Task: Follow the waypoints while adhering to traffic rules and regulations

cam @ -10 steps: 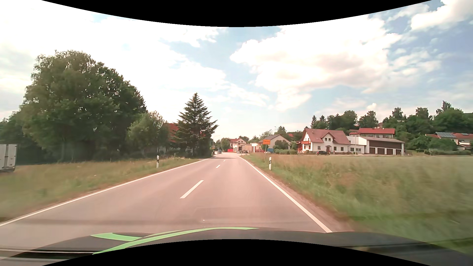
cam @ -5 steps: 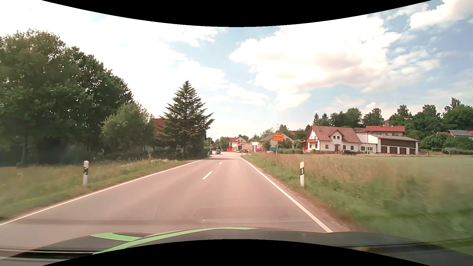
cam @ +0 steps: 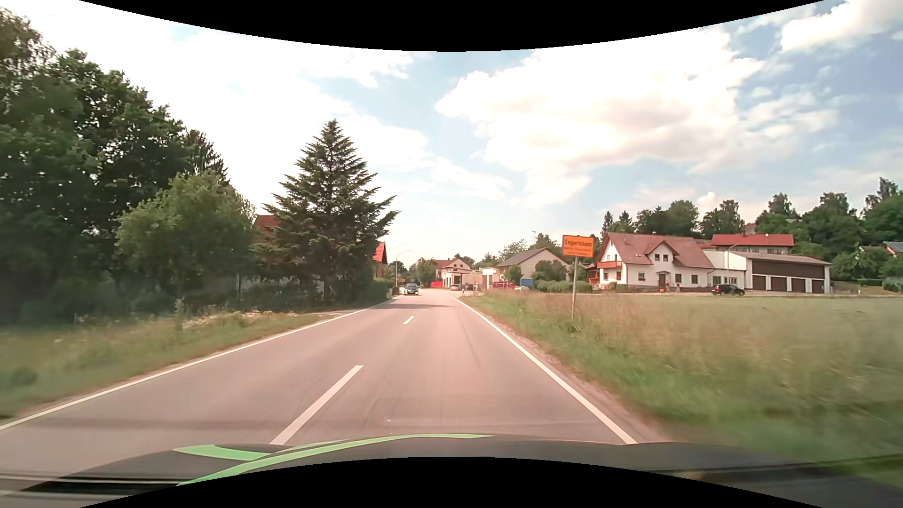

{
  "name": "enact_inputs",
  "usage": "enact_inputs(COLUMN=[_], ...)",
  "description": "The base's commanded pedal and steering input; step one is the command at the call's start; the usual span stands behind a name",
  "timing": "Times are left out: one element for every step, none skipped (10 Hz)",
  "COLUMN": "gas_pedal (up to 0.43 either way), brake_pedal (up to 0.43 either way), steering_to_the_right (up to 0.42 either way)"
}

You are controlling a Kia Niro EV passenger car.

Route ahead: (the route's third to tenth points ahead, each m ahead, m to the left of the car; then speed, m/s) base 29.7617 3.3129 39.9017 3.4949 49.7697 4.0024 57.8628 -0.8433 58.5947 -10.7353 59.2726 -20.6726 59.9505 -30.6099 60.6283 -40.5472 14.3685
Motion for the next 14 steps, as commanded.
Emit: enact_inputs(gas_pedal=[0.0, 0.0, 0.0, 0.0, 0.0, 0.0, 0.0, 0.0, 0.0, 0.0, 0.0, 0.0, 0.0, 0.0], brake_pedal=[0.226, 0.244, 0.244, 0.244, 0.244, 0.238, 0.238, 0.226, 0.213, 0.201, 0.195, 0.195, 0.195, 0.195], steering_to_the_right=[0.003, 0.003, 0.002, 0.0, -0.001, -0.001, -0.001, -0.002, -0.003, -0.003, -0.004, -0.004, -0.005, -0.006])
